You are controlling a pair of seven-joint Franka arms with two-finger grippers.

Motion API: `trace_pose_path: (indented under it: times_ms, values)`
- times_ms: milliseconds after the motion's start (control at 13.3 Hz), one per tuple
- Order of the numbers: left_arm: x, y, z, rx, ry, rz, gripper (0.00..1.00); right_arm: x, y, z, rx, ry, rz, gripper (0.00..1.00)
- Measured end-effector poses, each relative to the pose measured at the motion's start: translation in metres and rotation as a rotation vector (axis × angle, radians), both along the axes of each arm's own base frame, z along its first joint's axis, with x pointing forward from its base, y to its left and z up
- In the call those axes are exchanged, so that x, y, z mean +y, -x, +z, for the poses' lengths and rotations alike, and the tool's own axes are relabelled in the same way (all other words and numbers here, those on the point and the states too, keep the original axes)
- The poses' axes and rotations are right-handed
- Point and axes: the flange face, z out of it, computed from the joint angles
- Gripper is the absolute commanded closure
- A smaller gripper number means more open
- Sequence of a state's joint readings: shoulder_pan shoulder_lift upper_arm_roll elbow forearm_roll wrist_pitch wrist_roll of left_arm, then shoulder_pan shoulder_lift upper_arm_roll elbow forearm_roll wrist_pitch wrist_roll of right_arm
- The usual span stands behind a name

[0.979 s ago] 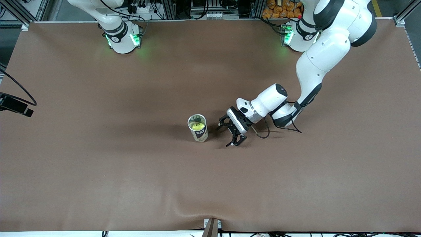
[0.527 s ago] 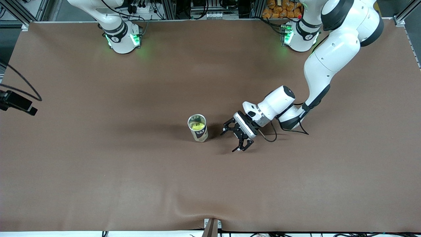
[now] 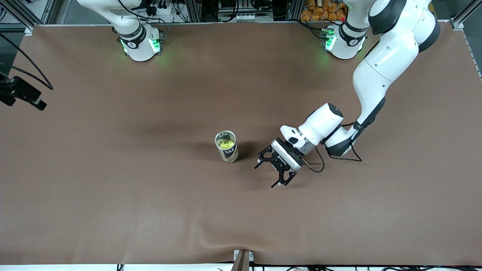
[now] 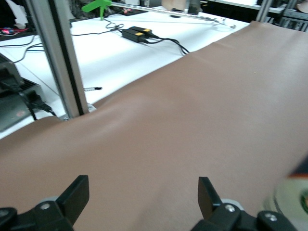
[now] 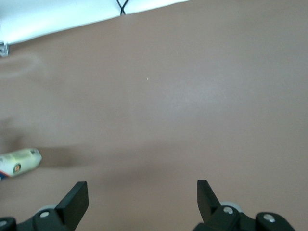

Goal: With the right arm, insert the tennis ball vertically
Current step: 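Release the upright tube and pull the left gripper away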

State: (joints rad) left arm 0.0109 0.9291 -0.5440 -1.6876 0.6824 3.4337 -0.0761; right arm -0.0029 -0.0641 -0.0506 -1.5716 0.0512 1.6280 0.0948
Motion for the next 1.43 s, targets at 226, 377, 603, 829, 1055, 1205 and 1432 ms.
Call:
trace_pose_path:
  times_ms: [226, 377, 603, 829, 1055, 1205, 1432]
  values:
    - [-0.003, -0.024, 0.022, 0.021, -0.005, 0.057, 0.00, -0.009, 0.033, 0.009, 0.116, 0.000, 0.165, 0.00]
    - [-0.013, -0.030, 0.034, 0.040, 0.018, 0.086, 0.00, -0.009, 0.041, 0.017, 0.106, 0.000, 0.164, 0.00]
    - [-0.028, -0.038, 0.049, 0.075, 0.037, 0.124, 0.00, -0.005, 0.033, 0.021, 0.049, -0.003, 0.043, 0.00]
    - [-0.036, -0.047, 0.060, 0.115, 0.026, 0.154, 0.00, 0.000, 0.030, 0.023, 0.029, 0.063, 0.038, 0.00]
    - [-0.033, -0.056, 0.068, 0.139, 0.015, 0.179, 0.00, 0.014, 0.032, 0.036, -0.002, 0.130, 0.073, 0.00]
    - [-0.035, -0.061, 0.075, 0.166, -0.001, 0.189, 0.00, 0.014, 0.033, 0.037, 0.001, 0.141, 0.143, 0.00]
    - [-0.044, -0.061, 0.098, 0.235, -0.046, 0.198, 0.00, 0.010, 0.034, 0.035, 0.008, 0.142, 0.169, 0.00]
